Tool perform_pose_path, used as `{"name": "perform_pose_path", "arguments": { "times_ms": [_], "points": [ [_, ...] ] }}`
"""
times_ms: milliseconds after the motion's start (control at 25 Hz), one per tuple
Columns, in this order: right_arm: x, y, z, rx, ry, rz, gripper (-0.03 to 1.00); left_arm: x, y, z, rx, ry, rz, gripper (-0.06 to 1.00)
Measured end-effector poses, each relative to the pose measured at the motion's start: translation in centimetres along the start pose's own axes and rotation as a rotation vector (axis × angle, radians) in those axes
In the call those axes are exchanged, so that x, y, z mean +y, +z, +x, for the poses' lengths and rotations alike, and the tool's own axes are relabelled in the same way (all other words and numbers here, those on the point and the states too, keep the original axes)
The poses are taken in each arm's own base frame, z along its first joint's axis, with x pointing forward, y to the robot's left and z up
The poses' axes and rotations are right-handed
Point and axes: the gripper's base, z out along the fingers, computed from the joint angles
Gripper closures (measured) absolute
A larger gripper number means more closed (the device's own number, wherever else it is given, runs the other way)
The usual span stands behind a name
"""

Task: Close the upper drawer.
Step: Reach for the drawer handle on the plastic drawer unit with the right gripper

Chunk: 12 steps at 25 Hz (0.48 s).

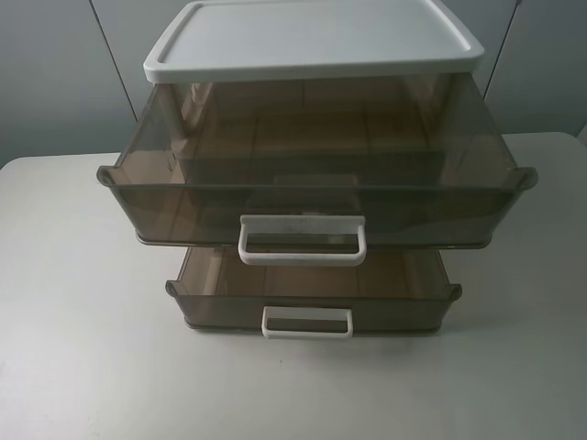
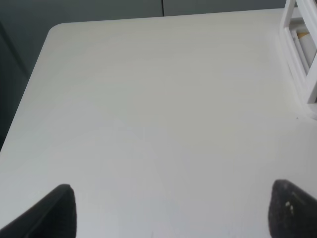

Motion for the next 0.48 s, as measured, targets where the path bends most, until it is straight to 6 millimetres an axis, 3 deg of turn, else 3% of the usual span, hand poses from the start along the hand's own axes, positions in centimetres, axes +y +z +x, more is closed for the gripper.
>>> {"name": "perform_pose_path", "arguments": {
  "times_ms": [200, 320, 480],
  "points": [
    [0.8, 0.4, -4.5, 0.068, -0.048, -0.104, 0.27, 0.0, 0.0, 0.0, 0.0, 0.0, 0.0, 0.2],
    [2.1, 1.5, -6.7, 0.13, -0.117, -0.29, 0.27, 0.0, 0.0, 0.0, 0.0, 0.001, -0.001, 0.2],
    [4.9, 3.3, -7.9, 0.229, -0.248, -0.592, 0.27, 0.0, 0.0, 0.0, 0.0, 0.001, -0.001, 0.2]
  ]
}}
